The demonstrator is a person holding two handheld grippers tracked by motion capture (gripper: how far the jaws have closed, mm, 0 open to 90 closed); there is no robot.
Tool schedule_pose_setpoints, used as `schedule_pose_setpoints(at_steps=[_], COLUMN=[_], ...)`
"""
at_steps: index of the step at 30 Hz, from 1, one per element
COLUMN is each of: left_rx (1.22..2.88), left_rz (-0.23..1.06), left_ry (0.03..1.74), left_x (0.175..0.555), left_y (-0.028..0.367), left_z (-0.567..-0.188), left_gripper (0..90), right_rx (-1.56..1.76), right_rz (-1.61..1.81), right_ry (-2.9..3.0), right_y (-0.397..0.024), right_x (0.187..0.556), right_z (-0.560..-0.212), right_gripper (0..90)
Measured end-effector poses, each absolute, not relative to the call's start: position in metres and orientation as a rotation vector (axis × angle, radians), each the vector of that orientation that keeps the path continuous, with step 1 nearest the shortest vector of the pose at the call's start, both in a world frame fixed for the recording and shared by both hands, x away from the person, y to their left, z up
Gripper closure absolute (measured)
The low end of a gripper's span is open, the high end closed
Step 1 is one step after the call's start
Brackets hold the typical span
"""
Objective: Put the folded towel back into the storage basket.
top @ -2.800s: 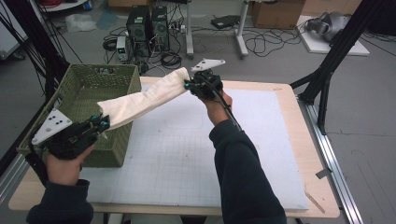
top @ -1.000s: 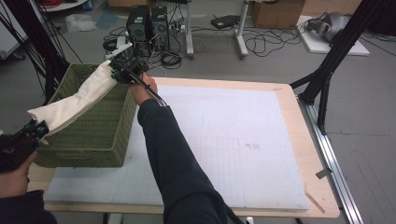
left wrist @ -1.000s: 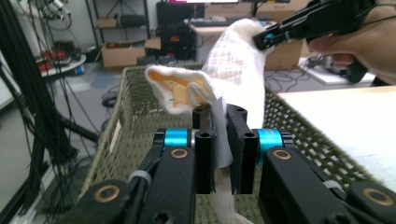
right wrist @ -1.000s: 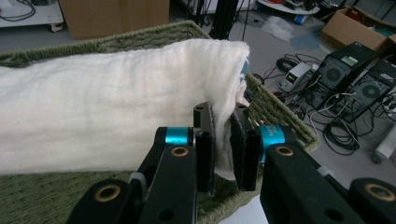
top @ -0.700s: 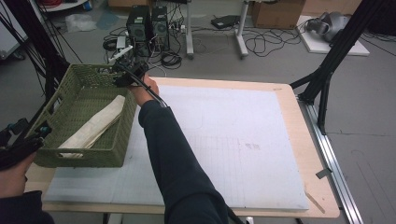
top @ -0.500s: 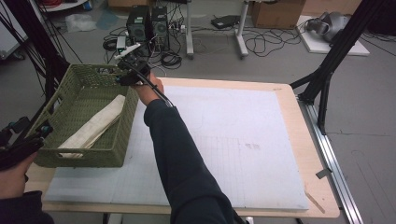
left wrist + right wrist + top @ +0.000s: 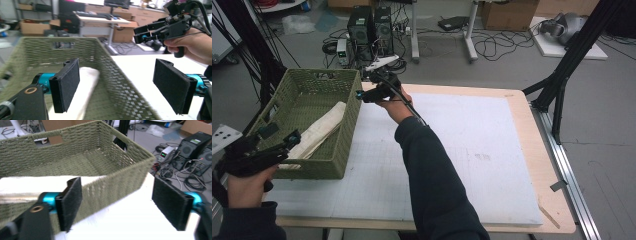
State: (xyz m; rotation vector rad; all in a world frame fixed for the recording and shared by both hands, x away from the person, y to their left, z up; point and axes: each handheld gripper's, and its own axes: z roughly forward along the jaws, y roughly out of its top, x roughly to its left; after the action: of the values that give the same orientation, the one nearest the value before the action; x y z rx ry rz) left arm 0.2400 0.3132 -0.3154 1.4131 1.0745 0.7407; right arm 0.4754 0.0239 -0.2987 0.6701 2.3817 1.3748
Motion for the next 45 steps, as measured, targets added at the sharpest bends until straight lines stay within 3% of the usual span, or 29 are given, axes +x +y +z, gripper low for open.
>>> schedule_pose_setpoints(at_steps=[24,38,45], left_rx=[1.576,1.669,1.696], left_rz=[0.547,0.465,0.474], left_ry=[0.855,0.752,0.717], left_x=[0.274,0.296,0.306], left_y=[0.195,0.137,0.128], left_z=[-0.33,-0.365,-0.387], left_gripper=[22.5,23.1,22.7], right_rx=[0.856,0.94,1.009], right_rz=[1.355,1.207,1.189], right_ry=[2.165,2.105,2.081], right_y=[-0.165,-0.242,-0.273], right_x=[0.406,0.339,0.318], right_z=[-0.32,-0.366,-0.388], right_gripper=[12.3,11.4,11.4])
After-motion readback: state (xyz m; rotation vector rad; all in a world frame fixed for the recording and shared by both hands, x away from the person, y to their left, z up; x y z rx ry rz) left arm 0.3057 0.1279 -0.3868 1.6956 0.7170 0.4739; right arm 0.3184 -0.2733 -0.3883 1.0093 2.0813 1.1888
